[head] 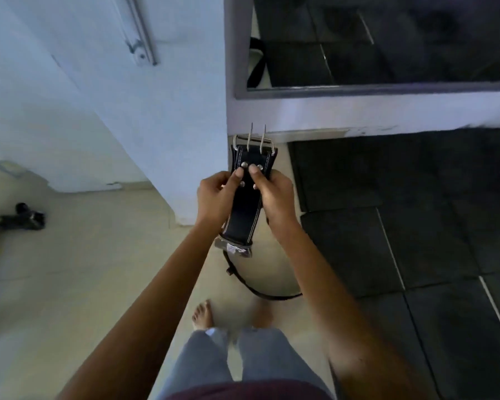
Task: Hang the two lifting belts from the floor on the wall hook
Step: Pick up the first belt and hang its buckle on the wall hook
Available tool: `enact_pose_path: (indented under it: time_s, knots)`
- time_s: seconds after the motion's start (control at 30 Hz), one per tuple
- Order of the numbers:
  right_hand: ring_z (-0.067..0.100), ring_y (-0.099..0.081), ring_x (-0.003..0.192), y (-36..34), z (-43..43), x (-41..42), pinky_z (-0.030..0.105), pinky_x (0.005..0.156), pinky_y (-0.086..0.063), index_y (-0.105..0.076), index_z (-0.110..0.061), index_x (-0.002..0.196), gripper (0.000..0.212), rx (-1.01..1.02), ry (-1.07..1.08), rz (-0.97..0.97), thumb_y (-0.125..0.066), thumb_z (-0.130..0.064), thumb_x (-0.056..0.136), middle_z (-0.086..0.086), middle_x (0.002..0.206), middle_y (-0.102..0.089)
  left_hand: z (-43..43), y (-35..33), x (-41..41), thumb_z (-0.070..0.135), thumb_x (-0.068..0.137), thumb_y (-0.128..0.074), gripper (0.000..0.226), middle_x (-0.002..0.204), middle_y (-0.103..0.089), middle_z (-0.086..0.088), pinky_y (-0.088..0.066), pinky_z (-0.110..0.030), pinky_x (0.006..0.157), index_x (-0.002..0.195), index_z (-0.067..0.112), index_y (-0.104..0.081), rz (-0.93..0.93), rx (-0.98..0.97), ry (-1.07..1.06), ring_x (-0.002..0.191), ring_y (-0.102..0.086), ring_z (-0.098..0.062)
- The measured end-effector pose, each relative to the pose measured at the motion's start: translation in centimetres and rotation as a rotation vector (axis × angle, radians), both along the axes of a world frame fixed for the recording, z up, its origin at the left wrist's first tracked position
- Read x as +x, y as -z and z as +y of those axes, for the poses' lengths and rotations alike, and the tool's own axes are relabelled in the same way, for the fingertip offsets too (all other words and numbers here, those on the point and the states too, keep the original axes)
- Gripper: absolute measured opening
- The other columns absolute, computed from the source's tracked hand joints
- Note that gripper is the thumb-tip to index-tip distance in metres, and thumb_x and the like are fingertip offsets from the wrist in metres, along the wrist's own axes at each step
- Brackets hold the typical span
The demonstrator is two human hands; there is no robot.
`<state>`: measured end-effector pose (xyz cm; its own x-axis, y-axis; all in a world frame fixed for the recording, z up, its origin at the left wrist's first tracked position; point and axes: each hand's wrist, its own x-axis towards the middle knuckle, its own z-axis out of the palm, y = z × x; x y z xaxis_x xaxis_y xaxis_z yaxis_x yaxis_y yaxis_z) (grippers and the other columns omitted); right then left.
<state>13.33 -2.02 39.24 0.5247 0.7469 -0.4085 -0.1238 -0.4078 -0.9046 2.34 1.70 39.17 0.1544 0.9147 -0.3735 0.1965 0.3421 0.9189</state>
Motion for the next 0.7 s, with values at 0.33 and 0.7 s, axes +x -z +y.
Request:
enact_pose_path:
  time_s: [0.33,0.7]
  knots:
    - [0.029,-0.073,0.098,-20.3,1.6,0.8,0.043,0.092,-0.057,-0.075,-0.014,0.092,0.013,0.343,-0.127,0.046,-0.074,-0.024,0.084,0.012,0.098,-0.077,2.5,-20.5,1.0,0.039,0.082,-0.066,0.033,0.07,-0.063,-0.017,-0.048,-0.04,0.068,0.064,0.012,-0.067,-0.284,0.268,-0.107,0.069,-0.058,-0.023]
    - [0.016,-0.074,0.082,-21.3,-3.8,-1.0,0.029,0.078,-0.059,-0.073,-0.017,0.093,0.01,0.319,-0.312,-0.073,-0.075,-0.015,0.084,0.007,0.091,-0.076,0.6,-25.5,0.8,0.024,0.089,-0.065,0.031,0.066,-0.061,-0.013,-0.047,-0.033,0.062,0.069,0.0,-0.064,-0.412,0.378,-0.094,0.066,-0.056,-0.022]
